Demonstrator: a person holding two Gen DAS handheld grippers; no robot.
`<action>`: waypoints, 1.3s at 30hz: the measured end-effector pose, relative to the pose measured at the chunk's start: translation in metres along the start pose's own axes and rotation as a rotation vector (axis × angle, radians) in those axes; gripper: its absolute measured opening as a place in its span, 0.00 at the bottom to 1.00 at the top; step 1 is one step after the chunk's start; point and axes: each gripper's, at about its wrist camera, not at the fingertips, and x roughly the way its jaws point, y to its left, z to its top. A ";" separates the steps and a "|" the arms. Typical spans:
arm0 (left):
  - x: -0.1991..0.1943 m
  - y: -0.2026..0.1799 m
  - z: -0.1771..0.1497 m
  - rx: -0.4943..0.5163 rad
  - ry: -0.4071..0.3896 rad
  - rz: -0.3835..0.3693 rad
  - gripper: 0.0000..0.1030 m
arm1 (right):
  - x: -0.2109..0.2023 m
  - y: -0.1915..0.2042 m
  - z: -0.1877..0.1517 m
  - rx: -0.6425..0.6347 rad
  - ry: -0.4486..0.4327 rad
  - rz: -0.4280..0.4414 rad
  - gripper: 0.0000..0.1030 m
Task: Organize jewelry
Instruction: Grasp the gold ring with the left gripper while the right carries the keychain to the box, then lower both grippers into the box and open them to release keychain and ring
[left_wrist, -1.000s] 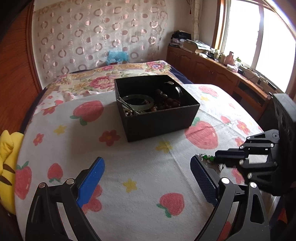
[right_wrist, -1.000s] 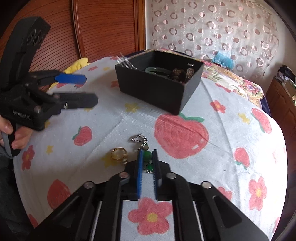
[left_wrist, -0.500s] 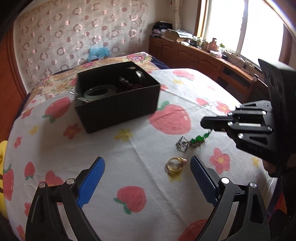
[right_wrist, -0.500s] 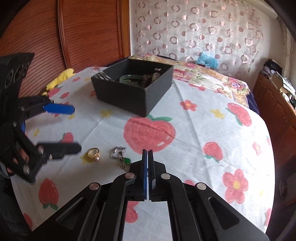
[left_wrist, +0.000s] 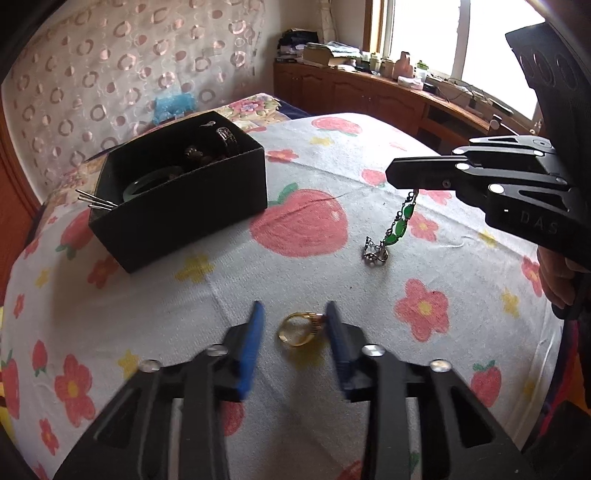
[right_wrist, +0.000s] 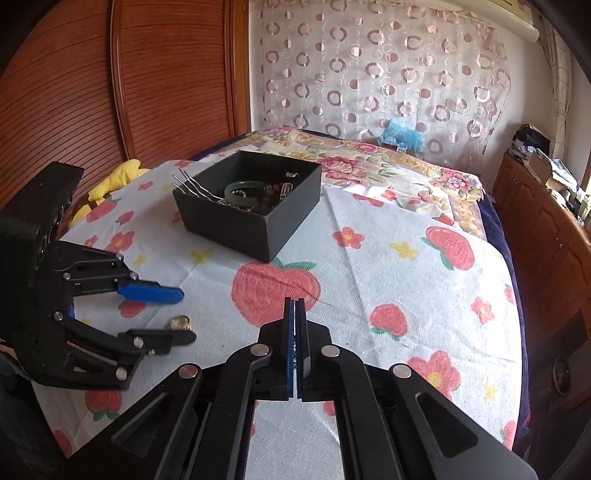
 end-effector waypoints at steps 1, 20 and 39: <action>0.000 0.002 0.000 0.000 -0.001 -0.003 0.21 | 0.000 0.000 0.001 -0.001 -0.001 0.000 0.01; -0.041 0.037 0.028 -0.079 -0.118 0.041 0.10 | -0.020 0.010 0.052 -0.054 -0.094 0.006 0.01; -0.046 0.086 0.064 -0.148 -0.171 0.088 0.10 | -0.006 0.019 0.132 -0.112 -0.173 0.052 0.01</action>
